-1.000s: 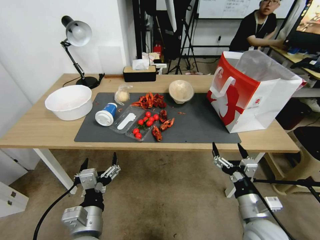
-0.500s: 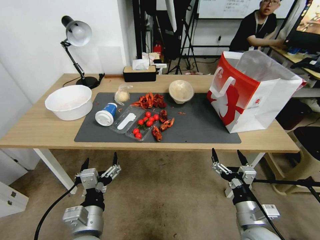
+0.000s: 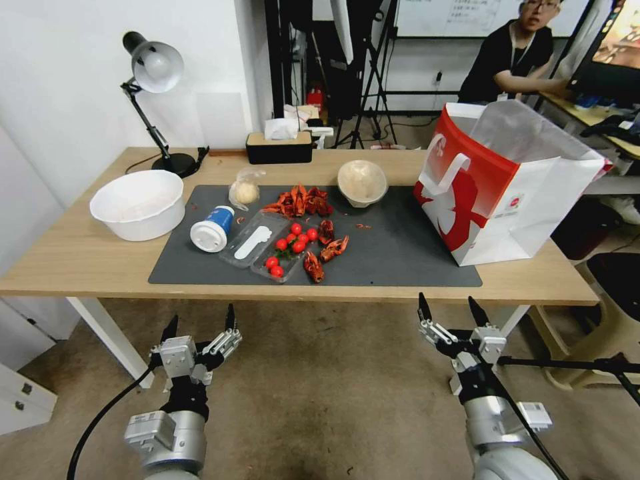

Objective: Pick up the trash from the table and place it into the takeout bag.

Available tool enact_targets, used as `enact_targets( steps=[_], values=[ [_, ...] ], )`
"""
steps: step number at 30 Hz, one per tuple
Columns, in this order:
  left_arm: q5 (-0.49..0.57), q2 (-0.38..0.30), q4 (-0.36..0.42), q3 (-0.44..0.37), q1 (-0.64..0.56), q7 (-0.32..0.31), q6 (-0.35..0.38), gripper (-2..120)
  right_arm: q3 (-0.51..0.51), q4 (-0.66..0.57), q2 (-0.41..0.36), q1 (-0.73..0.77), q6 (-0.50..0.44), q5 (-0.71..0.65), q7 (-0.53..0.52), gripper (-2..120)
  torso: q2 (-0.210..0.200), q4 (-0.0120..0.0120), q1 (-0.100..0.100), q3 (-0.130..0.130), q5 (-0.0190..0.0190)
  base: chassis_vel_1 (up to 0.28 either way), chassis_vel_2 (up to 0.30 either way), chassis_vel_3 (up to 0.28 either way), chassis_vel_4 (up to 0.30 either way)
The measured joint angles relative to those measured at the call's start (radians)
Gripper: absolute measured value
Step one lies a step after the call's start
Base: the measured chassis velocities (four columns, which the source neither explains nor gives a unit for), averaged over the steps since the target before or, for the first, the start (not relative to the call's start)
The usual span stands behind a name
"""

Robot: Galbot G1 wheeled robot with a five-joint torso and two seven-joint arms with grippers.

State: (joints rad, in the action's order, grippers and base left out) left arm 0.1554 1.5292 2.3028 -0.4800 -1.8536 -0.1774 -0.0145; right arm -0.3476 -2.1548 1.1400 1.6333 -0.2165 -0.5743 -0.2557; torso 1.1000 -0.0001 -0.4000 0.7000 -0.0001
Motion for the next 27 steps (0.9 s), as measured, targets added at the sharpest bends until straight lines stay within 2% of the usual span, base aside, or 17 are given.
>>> enact_targets(
  steps=[3, 4, 7, 16, 18, 23, 25, 27],
  values=[
    [0.004, -0.003, 0.003, -0.004, -0.001, 0.000, 0.000, 100, 0.029, -0.010, -0.009, -0.106, 0.059, -0.185, -0.026, 100, 0.000, 0.0002, 0.000, 0.000, 0.0001, 0.000, 0.000, 0.000, 0.000],
    [0.004, -0.003, 0.003, -0.004, -0.001, 0.000, 0.000, 100, 0.029, -0.010, -0.009, -0.106, 0.059, -0.185, -0.026, 100, 0.000, 0.0002, 0.000, 0.000, 0.0001, 0.000, 0.000, 0.000, 0.000],
    [0.010, -0.007, 0.006, -0.007, -0.003, 0.000, -0.001, 100, 0.044, -0.008, -0.017, -0.205, 0.094, -0.344, -0.046, 100, 0.000, 0.0002, 0.000, 0.000, 0.0000, 0.000, 0.000, 0.000, 0.000],
    [0.015, -0.012, 0.006, -0.013, -0.003, 0.000, -0.001, 100, 0.060, 0.026, -0.026, -0.328, 0.119, -0.564, -0.069, 100, 0.000, 0.0002, 0.000, 0.000, 0.0000, 0.000, 0.000, 0.000, 0.000],
    [0.016, -0.012, 0.006, -0.014, -0.002, 0.000, -0.001, 100, 0.072, 0.072, -0.026, -0.418, 0.131, -0.718, -0.087, 100, 0.000, 0.0001, 0.000, 0.000, 0.0000, 0.000, 0.000, 0.000, 0.000],
    [0.016, -0.013, 0.006, -0.015, -0.002, 0.000, -0.001, 100, 0.085, 0.120, -0.020, -0.488, 0.135, -0.783, -0.105, 100, 0.000, -0.0002, 0.000, 0.000, 0.0001, 0.000, 0.000, 0.000, 0.000],
    [0.015, -0.013, 0.006, -0.015, -0.002, 0.000, -0.001, 100, 0.103, 0.188, -0.011, -0.574, 0.141, -0.827, -0.130, 100, 0.000, 0.0002, 0.000, 0.000, 0.0001, 0.000, 0.000, 0.000, 0.000],
    [0.014, -0.013, 0.006, -0.014, -0.002, 0.000, -0.001, 100, 0.107, 0.205, -0.008, -0.596, 0.142, -0.836, -0.138, 100, 0.000, 0.0001, 0.000, 0.000, 0.0001, 0.000, 0.000, 0.000, 0.000]
  ],
)
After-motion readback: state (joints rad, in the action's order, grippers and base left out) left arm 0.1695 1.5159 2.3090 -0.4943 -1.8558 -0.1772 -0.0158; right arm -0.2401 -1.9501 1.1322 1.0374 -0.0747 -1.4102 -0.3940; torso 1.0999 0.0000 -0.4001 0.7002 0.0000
